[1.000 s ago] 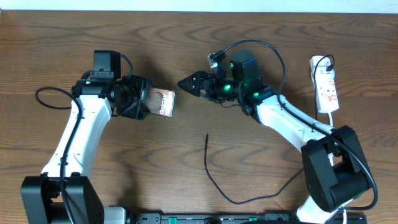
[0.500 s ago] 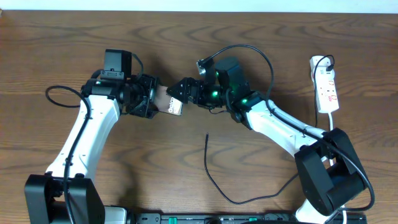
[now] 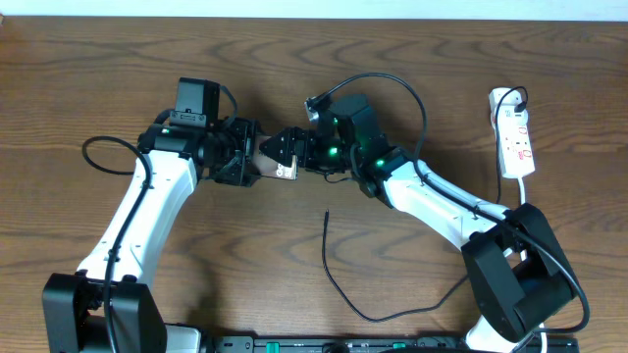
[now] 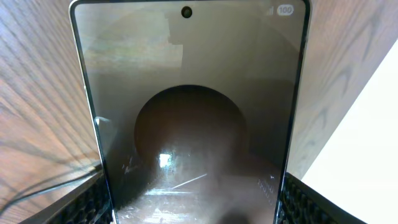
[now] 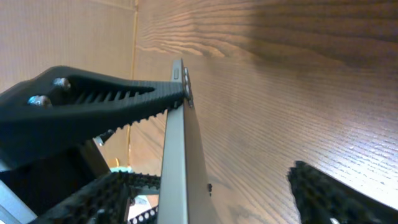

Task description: Plug charger to phone and switch on socket

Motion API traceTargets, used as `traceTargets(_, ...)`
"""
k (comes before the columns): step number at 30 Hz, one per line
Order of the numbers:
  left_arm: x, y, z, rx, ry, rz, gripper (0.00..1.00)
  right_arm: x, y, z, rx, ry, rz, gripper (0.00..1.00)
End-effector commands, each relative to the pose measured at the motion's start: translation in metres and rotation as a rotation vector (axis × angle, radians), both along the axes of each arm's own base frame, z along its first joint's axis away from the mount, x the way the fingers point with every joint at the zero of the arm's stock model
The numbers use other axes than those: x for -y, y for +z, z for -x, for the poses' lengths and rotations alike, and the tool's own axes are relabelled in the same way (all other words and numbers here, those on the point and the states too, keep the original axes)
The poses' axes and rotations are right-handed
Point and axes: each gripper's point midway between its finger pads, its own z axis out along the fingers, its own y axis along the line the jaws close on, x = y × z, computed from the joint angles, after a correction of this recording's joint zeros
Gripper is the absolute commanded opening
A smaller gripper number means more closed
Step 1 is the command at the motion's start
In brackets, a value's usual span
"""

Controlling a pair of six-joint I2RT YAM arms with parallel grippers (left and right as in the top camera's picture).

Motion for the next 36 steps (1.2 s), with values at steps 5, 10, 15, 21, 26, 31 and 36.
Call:
traceTargets(5, 0.011, 0.018, -0.005, 0.041, 0.018, 0.055, 0.08, -0.007, 0.0, 0.0, 0.017, -0.011, 0.02, 0.71)
traceTargets(10, 0.016, 0.021, -0.006, 0.048, 0.006, 0.077, 0.07, -0.004, -0.005, -0.001, 0.01, -0.033, 0.046, 0.62)
traceTargets(15, 0.017, 0.021, -0.005, 0.048, 0.003, 0.077, 0.07, -0.005, -0.006, 0.0, 0.011, -0.032, 0.047, 0.55)
traceTargets(21, 0.02, 0.02, -0.004, 0.047, -0.004, 0.077, 0.07, -0.005, -0.006, 0.0, 0.012, -0.032, 0.047, 0.48)
traceTargets(26, 0.02, 0.02, -0.005, 0.048, -0.004, 0.076, 0.07, -0.005, -0.006, 0.0, 0.011, -0.032, 0.047, 0.46)
traceTargets(31, 0.019, 0.02, -0.005, 0.049, -0.003, 0.073, 0.08, -0.005, -0.006, 0.0, 0.011, -0.032, 0.047, 0.45)
traceTargets(36, 0.019, 0.02, -0.005, 0.049, -0.002, 0.073, 0.07, -0.005, -0.006, 0.0, 0.007, -0.033, 0.046, 0.45)
